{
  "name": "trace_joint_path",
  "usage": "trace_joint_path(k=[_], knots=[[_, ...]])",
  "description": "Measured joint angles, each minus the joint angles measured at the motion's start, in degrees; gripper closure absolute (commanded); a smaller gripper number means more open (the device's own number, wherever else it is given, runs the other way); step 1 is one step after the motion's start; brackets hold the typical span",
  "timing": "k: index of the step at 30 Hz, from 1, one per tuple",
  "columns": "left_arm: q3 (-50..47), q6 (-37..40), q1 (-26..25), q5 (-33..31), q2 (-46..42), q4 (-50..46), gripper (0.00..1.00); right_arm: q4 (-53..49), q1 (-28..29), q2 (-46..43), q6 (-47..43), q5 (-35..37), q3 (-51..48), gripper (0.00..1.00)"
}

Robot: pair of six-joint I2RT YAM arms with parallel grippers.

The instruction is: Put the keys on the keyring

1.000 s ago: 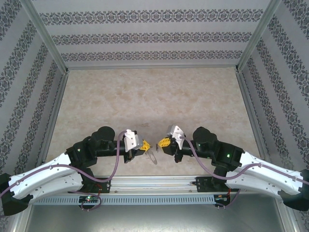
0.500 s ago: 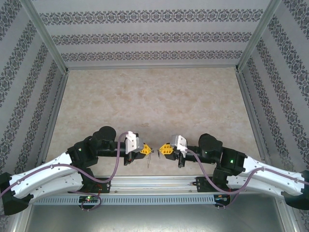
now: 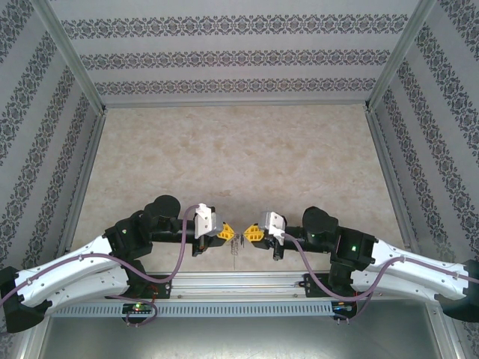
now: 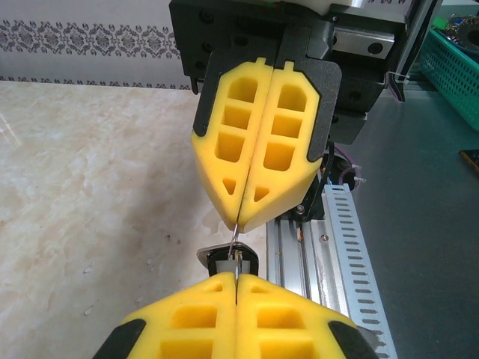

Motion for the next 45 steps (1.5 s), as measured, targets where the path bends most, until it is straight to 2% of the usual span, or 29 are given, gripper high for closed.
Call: trace_joint_path(k=[31, 45], knots=[[0.0, 0.0, 0.0, 0.0, 0.0, 0.0, 1.0, 0.0, 0.4, 2.6, 0.0, -1.0, 0.7, 1.0], [0.0, 0.0, 0.0, -0.2, 0.0, 0.0, 1.0, -0.2, 0.4, 0.9, 0.1, -0.1, 0.8, 1.0]])
